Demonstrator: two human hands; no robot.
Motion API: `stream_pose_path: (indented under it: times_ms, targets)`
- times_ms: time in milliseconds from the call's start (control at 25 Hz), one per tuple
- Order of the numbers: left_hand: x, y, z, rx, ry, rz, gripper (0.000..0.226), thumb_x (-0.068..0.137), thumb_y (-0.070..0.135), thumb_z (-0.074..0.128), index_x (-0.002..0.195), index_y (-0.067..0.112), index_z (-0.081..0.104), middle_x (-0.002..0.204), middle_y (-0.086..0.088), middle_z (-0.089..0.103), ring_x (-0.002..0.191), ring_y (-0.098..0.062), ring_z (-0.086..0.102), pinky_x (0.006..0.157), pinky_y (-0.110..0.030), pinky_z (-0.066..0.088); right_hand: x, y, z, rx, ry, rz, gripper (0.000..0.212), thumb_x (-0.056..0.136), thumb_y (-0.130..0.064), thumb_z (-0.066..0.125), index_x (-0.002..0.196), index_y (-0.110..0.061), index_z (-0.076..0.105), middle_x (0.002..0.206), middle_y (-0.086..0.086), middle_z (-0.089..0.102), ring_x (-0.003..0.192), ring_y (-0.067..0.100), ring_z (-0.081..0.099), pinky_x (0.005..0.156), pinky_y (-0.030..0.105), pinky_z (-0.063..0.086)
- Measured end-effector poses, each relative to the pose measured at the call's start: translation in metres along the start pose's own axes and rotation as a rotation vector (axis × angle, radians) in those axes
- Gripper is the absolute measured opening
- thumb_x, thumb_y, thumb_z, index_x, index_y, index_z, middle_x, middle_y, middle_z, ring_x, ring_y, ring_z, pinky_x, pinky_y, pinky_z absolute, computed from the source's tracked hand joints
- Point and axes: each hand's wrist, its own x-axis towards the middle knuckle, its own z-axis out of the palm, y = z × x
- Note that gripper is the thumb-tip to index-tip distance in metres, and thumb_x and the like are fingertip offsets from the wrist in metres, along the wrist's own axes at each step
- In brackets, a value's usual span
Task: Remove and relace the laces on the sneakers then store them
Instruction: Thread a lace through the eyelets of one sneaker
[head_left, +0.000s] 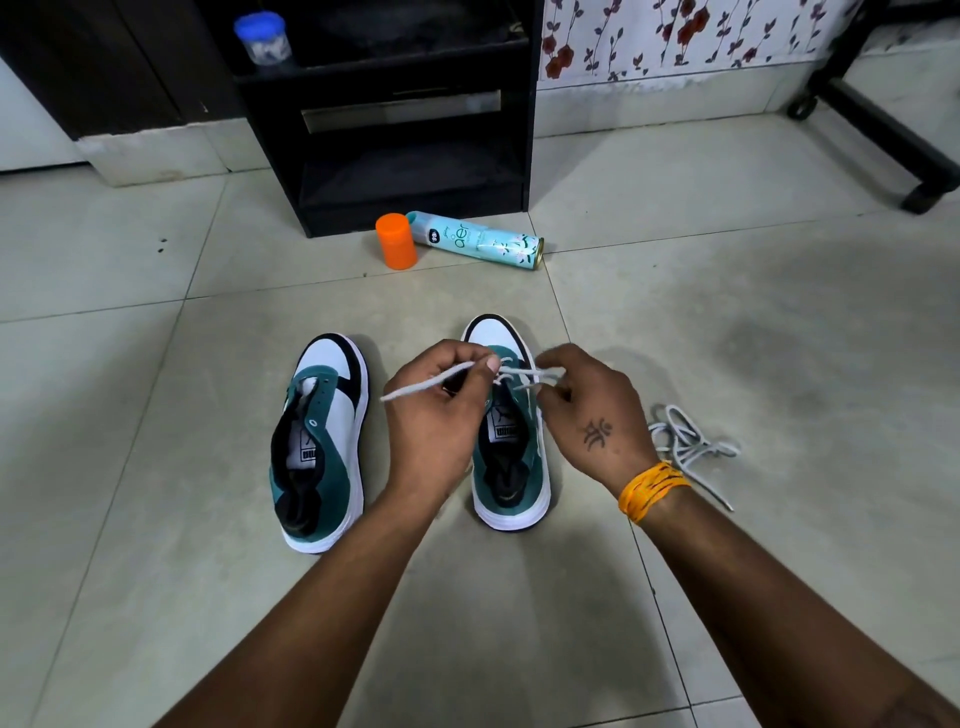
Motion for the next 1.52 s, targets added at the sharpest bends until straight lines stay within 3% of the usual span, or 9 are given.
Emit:
stream_pose_path:
  times_ms: [80, 160, 360, 480, 600, 840, 1160, 1320, 1520]
  targets:
    - [-0.001, 0.001, 0.001, -0.005, -0.017, -0.010, 0.010, 0.093, 0.007, 0.073, 0.086, 0.014, 0.076, 0.080, 0.001, 0.076, 0.074, -0.015, 0.070, 0.075, -0.047, 0.061, -0.001, -0.015, -0.001, 0.095, -0.030, -0.153, 0.016, 0.092, -0.020, 0.066, 0.107, -0.026, 0.068, 0.064, -0.015, 0.057, 0.063, 0.003, 0.055, 0.065, 0.025, 0.046]
    - [-0.001, 0.002, 0.001, -0.009, -0.014, -0.010, 0.012, 0.093, 0.007, 0.073, 0.085, 0.015, 0.076, 0.079, 0.001, 0.076, 0.073, -0.013, 0.069, 0.074, -0.043, 0.060, 0.000, -0.020, 0.004, 0.108, -0.011, -0.236, 0.006, 0.094, -0.020, 0.066, 0.098, -0.024, 0.069, 0.067, -0.012, 0.060, 0.061, 0.005, 0.054, 0.064, 0.029, 0.047]
    - [0.004, -0.003, -0.006, 0.029, 0.040, -0.034, 0.008, 0.093, 0.015, 0.076, 0.087, 0.019, 0.077, 0.075, 0.004, 0.074, 0.068, -0.018, 0.070, 0.073, -0.051, 0.062, 0.005, 0.005, 0.008, -0.041, 0.082, -0.006, 0.009, 0.096, -0.025, 0.062, 0.097, -0.022, 0.070, 0.075, -0.001, 0.070, 0.077, 0.030, 0.066, 0.066, 0.037, 0.050]
    - [0.002, -0.006, -0.006, 0.033, 0.016, -0.048, 0.008, 0.093, 0.015, 0.076, 0.087, 0.021, 0.077, 0.076, 0.003, 0.075, 0.070, -0.021, 0.072, 0.073, -0.054, 0.061, 0.002, -0.008, 0.009, 0.027, 0.049, -0.109, 0.019, 0.092, -0.022, 0.064, 0.110, -0.025, 0.069, 0.064, -0.011, 0.058, 0.068, 0.019, 0.061, 0.065, 0.032, 0.049]
    - [0.000, -0.004, -0.002, 0.032, -0.013, -0.052, 0.011, 0.092, 0.012, 0.075, 0.087, 0.022, 0.077, 0.079, 0.003, 0.077, 0.074, -0.022, 0.075, 0.075, -0.051, 0.062, -0.001, -0.023, 0.014, 0.067, 0.026, -0.222, 0.009, 0.094, -0.025, 0.064, 0.101, -0.028, 0.070, 0.059, -0.015, 0.052, 0.060, 0.009, 0.052, 0.059, 0.030, 0.043]
    - [0.006, -0.011, -0.009, 0.070, -0.031, -0.058, 0.010, 0.093, 0.008, 0.074, 0.090, 0.017, 0.078, 0.077, 0.005, 0.076, 0.070, -0.015, 0.072, 0.076, -0.051, 0.063, 0.003, -0.001, 0.011, -0.031, 0.127, -0.114, 0.008, 0.097, -0.028, 0.062, 0.097, -0.022, 0.068, 0.073, -0.002, 0.069, 0.070, 0.027, 0.063, 0.062, 0.039, 0.051]
    - [0.009, -0.025, -0.014, 0.207, -0.062, -0.030, 0.012, 0.090, 0.022, 0.075, 0.091, 0.033, 0.078, 0.083, 0.014, 0.077, 0.079, -0.011, 0.075, 0.077, -0.047, 0.064, -0.001, -0.003, 0.010, -0.151, 0.143, -0.129, 0.018, 0.091, -0.027, 0.065, 0.109, -0.027, 0.067, 0.095, -0.001, 0.061, 0.081, 0.026, 0.065, 0.065, 0.038, 0.052]
    - [0.003, -0.018, -0.008, 0.182, -0.070, 0.001, 0.015, 0.089, 0.005, 0.076, 0.092, 0.019, 0.081, 0.083, 0.012, 0.078, 0.077, -0.006, 0.075, 0.080, -0.038, 0.064, -0.006, -0.010, 0.016, -0.050, 0.096, -0.198, 0.018, 0.090, -0.026, 0.069, 0.108, -0.026, 0.068, 0.103, -0.002, 0.052, 0.080, 0.021, 0.061, 0.063, 0.034, 0.049]
    - [0.002, -0.024, -0.007, 0.243, -0.064, -0.034, 0.013, 0.085, 0.011, 0.082, 0.094, 0.020, 0.079, 0.081, 0.011, 0.076, 0.073, -0.001, 0.071, 0.074, -0.020, 0.058, -0.001, -0.003, 0.023, 0.067, 0.089, -0.153, 0.002, 0.092, -0.020, 0.064, 0.091, -0.021, 0.066, 0.090, -0.007, 0.067, 0.073, 0.014, 0.060, 0.071, 0.040, 0.053]
